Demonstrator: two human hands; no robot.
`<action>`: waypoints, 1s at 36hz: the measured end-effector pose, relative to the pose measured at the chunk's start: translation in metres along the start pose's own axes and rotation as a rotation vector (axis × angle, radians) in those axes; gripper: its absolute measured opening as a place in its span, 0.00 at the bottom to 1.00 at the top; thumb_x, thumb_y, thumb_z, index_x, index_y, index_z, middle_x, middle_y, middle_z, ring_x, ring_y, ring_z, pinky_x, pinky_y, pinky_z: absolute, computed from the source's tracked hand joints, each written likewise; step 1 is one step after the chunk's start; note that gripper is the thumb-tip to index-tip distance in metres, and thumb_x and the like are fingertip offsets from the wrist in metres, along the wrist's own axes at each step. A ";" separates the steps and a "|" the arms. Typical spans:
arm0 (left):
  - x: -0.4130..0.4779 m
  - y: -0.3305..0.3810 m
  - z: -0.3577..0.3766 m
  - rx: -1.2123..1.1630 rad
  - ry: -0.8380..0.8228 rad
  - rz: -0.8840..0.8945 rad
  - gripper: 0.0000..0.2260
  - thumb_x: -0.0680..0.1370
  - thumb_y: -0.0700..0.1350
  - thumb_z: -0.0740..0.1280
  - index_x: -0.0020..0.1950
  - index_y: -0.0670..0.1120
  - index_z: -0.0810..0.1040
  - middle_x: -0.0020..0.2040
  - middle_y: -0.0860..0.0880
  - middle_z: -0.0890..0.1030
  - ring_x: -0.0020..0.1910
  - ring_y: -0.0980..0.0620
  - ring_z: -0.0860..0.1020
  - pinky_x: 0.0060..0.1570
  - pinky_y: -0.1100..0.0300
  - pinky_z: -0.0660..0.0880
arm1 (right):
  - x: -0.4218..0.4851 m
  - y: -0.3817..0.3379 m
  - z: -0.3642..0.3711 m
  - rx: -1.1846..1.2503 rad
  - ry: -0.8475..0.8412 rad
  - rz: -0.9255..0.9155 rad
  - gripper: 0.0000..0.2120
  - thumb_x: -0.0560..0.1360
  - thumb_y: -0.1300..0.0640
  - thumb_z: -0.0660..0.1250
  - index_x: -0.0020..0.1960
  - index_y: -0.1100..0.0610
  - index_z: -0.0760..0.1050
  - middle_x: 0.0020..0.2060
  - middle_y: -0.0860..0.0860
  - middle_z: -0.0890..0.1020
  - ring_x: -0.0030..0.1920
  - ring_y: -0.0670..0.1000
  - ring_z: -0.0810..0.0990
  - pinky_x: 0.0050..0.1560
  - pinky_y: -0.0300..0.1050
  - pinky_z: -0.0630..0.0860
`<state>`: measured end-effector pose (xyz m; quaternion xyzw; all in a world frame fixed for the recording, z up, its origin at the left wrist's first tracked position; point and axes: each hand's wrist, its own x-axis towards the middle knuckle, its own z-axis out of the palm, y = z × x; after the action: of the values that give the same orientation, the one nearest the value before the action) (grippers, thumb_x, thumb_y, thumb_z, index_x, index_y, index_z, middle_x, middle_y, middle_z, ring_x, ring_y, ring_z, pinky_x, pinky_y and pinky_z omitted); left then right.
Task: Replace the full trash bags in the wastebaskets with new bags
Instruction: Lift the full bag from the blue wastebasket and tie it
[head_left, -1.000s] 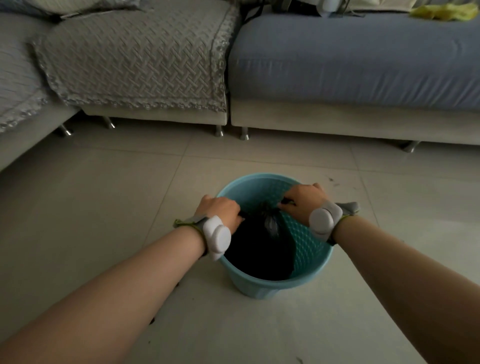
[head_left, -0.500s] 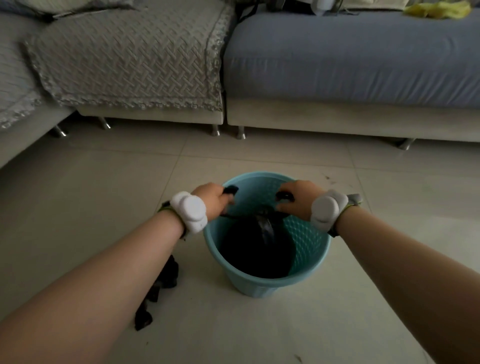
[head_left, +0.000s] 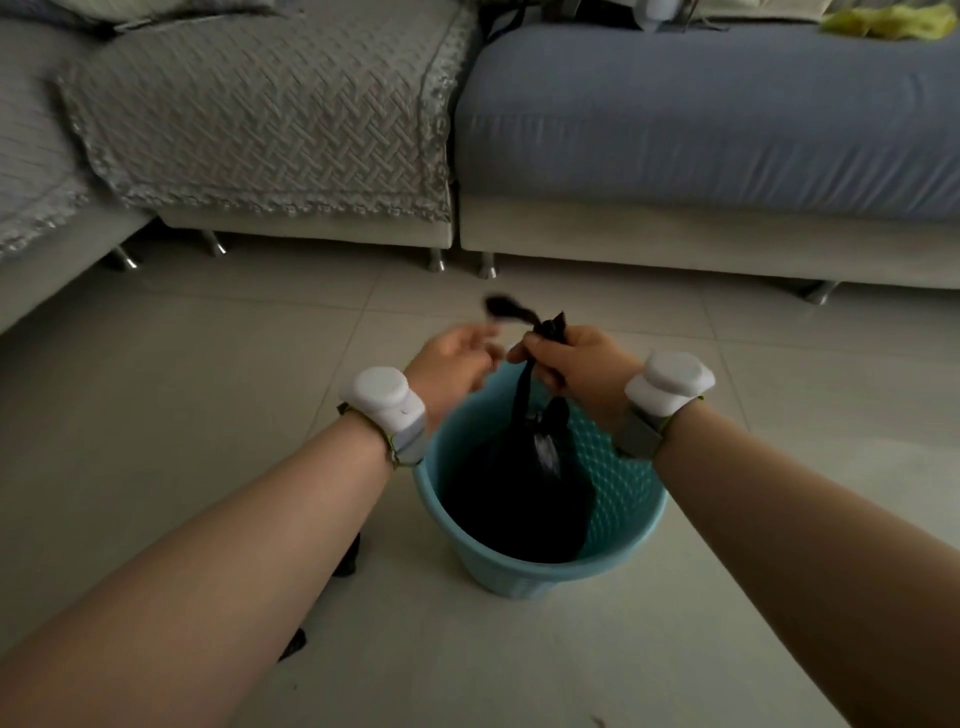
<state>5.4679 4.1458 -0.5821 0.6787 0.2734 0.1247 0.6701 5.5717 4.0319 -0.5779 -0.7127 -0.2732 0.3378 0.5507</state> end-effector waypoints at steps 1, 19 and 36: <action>-0.001 -0.008 0.003 0.057 -0.072 -0.004 0.17 0.78 0.31 0.59 0.65 0.39 0.71 0.46 0.48 0.78 0.42 0.57 0.77 0.44 0.67 0.74 | 0.000 -0.001 -0.001 0.059 -0.007 0.013 0.13 0.80 0.58 0.59 0.40 0.58 0.79 0.19 0.45 0.70 0.20 0.42 0.65 0.25 0.33 0.63; 0.004 -0.048 0.035 0.718 -0.303 0.098 0.18 0.77 0.48 0.66 0.65 0.44 0.68 0.51 0.48 0.75 0.49 0.51 0.75 0.51 0.59 0.70 | 0.003 -0.014 -0.002 0.598 0.190 0.081 0.17 0.79 0.66 0.56 0.68 0.63 0.65 0.28 0.52 0.66 0.22 0.45 0.64 0.23 0.36 0.59; -0.002 -0.050 0.027 0.543 -0.258 0.089 0.17 0.82 0.49 0.54 0.43 0.47 0.80 0.30 0.57 0.72 0.29 0.59 0.69 0.30 0.68 0.64 | 0.000 0.019 -0.001 -0.161 -0.003 -0.052 0.20 0.81 0.48 0.53 0.71 0.53 0.64 0.51 0.52 0.81 0.53 0.50 0.77 0.48 0.36 0.72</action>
<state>5.4705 4.1201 -0.6327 0.8546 0.1792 -0.0109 0.4873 5.5733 4.0266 -0.5966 -0.7469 -0.3188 0.3011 0.4999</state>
